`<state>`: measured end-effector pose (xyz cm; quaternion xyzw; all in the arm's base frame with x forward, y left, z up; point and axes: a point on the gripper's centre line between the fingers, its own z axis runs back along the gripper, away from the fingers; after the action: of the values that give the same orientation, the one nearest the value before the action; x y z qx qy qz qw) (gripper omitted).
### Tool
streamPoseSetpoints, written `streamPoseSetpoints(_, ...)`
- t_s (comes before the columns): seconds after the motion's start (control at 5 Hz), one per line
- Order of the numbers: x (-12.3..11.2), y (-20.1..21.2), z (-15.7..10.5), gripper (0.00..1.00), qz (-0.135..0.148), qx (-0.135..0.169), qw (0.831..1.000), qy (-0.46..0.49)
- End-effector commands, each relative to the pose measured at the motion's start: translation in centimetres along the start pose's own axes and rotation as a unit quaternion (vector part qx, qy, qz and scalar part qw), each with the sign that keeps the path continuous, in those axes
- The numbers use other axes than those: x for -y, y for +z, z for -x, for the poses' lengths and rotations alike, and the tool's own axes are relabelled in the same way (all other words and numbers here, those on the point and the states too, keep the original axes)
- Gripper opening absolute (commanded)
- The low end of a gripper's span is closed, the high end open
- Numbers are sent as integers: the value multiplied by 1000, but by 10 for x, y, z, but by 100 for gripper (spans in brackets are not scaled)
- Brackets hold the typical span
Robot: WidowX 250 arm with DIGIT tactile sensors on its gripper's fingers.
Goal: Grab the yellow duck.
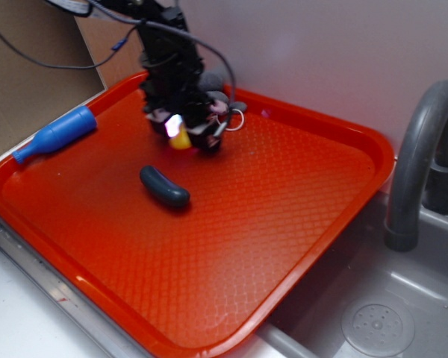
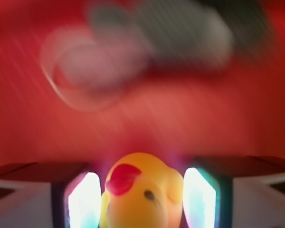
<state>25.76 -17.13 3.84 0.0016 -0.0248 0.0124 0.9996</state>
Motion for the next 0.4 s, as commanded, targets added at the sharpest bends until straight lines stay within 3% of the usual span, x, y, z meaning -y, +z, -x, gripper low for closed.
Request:
streamPoseSetpoints(0.0,-34,105,19,0,14,42,999,27)
streamPoseSetpoints(0.2,-60,146,35,0,78,35,994,61)
